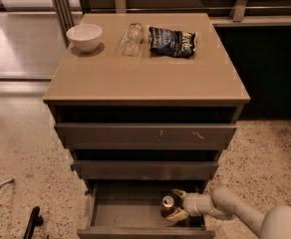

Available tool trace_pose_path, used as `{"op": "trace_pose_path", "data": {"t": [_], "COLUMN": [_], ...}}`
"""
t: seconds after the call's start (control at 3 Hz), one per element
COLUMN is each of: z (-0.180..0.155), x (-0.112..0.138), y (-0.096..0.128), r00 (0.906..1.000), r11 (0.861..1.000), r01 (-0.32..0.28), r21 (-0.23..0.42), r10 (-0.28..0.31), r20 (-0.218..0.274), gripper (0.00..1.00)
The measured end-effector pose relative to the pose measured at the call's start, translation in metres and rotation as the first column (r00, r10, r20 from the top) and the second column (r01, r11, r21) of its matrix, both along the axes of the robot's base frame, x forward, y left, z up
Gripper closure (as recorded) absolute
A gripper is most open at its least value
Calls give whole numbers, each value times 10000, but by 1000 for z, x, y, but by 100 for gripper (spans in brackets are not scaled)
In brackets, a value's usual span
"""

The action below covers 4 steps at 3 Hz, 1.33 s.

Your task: Pick coke can from bottom drawer and place on counter

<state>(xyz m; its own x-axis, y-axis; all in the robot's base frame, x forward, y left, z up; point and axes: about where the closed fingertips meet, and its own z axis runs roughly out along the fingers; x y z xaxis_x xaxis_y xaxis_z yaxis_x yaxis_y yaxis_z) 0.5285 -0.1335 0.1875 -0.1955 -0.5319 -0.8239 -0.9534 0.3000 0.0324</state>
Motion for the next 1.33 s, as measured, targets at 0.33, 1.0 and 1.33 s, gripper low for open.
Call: {"op": "trace_pose_path", "data": {"t": [0.33, 1.0, 1.33], "z": [-1, -7, -7], "x": [3, 1, 1], "y": [14, 30, 30], "r00": [9997, 9990, 9990], "r11": [9993, 9972, 9972], "r01": [-158, -417, -417], "r21": [343, 617, 618], "r10": [152, 405, 406], "r20": [183, 202, 202], "gripper": [22, 42, 65]}}
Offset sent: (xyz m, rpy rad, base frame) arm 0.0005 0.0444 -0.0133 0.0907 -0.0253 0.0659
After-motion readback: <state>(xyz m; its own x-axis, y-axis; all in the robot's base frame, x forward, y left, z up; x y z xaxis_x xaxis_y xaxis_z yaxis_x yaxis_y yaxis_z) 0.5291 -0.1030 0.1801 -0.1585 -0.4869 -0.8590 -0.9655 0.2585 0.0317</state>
